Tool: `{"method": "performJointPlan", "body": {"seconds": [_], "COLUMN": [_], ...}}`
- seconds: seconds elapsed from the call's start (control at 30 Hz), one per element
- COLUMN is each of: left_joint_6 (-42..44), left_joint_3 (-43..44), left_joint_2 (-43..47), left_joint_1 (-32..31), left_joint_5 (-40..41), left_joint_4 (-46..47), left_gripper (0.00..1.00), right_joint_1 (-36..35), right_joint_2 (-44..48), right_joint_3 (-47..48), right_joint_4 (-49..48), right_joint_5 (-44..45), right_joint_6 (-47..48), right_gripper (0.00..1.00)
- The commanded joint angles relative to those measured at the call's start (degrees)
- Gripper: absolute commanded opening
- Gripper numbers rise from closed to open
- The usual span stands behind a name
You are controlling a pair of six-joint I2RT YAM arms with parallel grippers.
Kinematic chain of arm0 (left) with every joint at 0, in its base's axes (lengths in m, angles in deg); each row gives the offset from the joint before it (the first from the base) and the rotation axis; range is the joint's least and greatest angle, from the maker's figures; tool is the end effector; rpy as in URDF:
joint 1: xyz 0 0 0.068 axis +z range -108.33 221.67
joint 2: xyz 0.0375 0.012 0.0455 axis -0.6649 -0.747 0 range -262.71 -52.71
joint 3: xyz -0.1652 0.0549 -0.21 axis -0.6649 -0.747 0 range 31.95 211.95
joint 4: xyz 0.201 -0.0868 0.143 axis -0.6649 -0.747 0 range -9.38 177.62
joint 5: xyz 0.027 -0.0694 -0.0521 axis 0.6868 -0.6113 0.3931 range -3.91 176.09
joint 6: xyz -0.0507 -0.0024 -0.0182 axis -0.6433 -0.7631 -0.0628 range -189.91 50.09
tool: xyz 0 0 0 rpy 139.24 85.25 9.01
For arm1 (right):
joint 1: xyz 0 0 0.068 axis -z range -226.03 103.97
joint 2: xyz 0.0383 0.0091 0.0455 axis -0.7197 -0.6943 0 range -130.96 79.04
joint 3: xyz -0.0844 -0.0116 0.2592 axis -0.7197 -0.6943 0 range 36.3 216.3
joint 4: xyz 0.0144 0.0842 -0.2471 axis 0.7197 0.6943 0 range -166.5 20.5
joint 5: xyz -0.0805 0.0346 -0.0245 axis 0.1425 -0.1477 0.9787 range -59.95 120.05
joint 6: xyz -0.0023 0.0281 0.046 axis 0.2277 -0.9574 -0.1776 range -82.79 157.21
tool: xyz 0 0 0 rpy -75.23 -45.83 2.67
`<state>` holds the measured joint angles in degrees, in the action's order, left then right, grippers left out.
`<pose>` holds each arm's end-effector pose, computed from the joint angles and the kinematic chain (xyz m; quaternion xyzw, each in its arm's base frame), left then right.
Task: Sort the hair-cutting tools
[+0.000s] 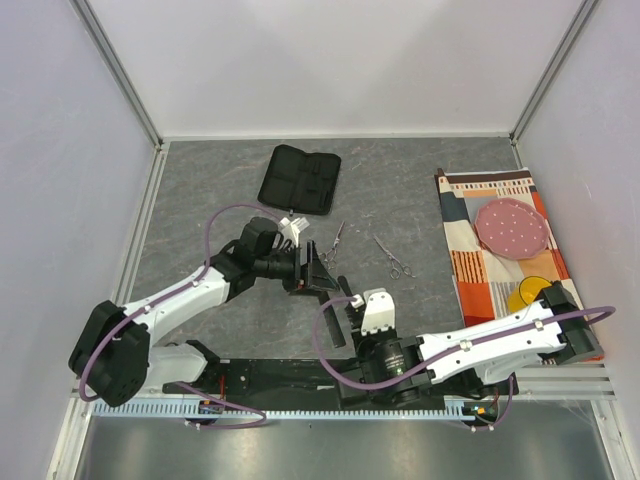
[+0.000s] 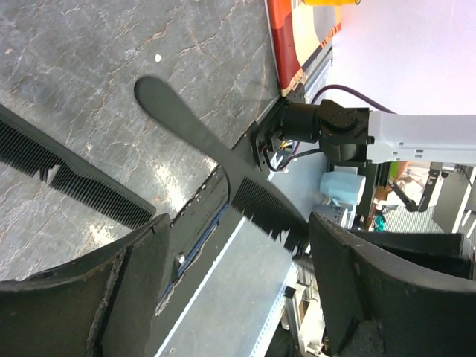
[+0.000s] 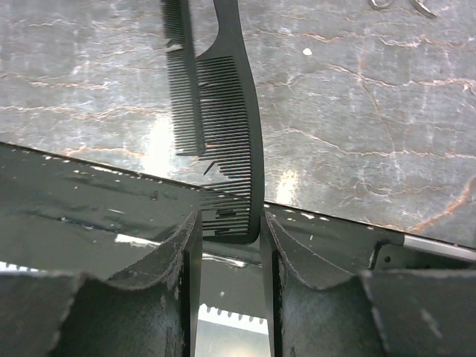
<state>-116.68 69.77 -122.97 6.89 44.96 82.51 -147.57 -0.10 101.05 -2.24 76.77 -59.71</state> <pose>0.1918 -0.1617 0.2197 0.0666 0.8515 -0.5089 0.1076 -0.0196 0.2254 0.2716 -0.0323 0.9174 0.0742 0.3896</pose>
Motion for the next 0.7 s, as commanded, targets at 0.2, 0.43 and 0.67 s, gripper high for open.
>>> {"method": "performJointPlan", "body": {"seconds": [0.2, 0.43, 0.67], "left_joint_6": [-4.2, -3.9, -3.3], "left_joint_3": [-0.5, -0.9, -1.2], "left_joint_2": [-1.6, -1.6, -0.5], "left_joint_1": [-0.7, -0.8, -0.8], "left_joint_5": [-3.0, -3.6, -3.6], "left_joint_4": [6.5, 6.5, 5.6], "left_gripper": [0.80, 0.80, 0.80], "right_joint_1": [-3.1, -5.0, -5.6], "right_joint_2": [-3.7, -5.8, -8.2], "right_joint_3": [8.6, 13.6, 17.2], "right_joint_4": [1.4, 6.0, 9.2], "right_joint_5": [5.2, 7.5, 9.2], "right_joint_6": [2.6, 1.7, 1.5], "right_gripper": [0.17, 0.16, 0.15]}}
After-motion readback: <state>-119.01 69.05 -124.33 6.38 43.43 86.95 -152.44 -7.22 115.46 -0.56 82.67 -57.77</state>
